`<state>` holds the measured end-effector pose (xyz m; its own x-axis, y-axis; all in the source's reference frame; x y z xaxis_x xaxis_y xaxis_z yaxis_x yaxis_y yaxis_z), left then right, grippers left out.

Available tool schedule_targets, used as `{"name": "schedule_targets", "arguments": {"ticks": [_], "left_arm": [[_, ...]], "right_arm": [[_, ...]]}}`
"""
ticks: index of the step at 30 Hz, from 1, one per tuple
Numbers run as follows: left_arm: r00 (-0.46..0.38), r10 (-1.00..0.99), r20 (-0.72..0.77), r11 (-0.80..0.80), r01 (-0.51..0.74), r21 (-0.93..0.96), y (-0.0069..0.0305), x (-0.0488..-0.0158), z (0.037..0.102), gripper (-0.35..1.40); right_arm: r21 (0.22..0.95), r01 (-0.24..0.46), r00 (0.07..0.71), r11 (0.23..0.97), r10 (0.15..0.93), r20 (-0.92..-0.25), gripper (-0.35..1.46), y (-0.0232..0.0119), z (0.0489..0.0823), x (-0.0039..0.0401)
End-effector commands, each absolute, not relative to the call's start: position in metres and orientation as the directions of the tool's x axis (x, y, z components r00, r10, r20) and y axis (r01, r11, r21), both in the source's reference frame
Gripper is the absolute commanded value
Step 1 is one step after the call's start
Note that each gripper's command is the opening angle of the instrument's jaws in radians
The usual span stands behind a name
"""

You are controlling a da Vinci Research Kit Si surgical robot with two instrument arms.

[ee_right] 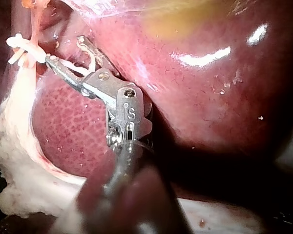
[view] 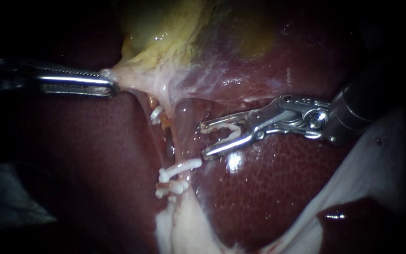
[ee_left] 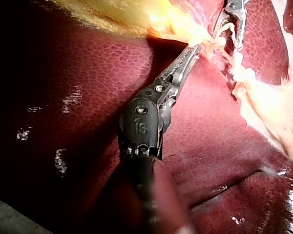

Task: Clipping second clip right tube

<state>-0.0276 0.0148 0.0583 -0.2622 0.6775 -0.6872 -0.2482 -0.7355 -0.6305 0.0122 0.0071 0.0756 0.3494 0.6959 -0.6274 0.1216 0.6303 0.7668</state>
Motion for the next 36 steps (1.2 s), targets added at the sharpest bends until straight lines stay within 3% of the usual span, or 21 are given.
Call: {"name": "schedule_targets", "arguments": {"ticks": [1,10,22,36], "left_arm": [[-0.262,0.678,-0.687,-0.735,-0.248,-0.63,0.0148,-0.0276,0.0583,-0.35],[-0.262,0.677,-0.687,-0.736,-0.248,-0.631,0.0148,-0.0276,0.0583,-0.35],[-0.262,0.677,-0.687,-0.736,-0.248,-0.631,0.0148,-0.0275,0.0583,-0.35],[-0.262,0.678,-0.687,-0.735,-0.248,-0.63,0.0147,-0.0276,0.0582,-0.35]], "right_arm": [[0.767,0.122,0.349,0.63,0.696,-0.628,0.44,0.0071,0.0756,0.0122],[0.771,0.126,0.348,0.624,0.7,-0.623,0.46,0.0074,0.074,0.0116],[0.791,0.101,0.385,0.604,0.709,-0.59,0.45,0.0082,0.0676,0.0116],[0.798,0.076,0.395,0.597,0.717,-0.574,0.45,0.0064,0.0677,0.0142]]}}
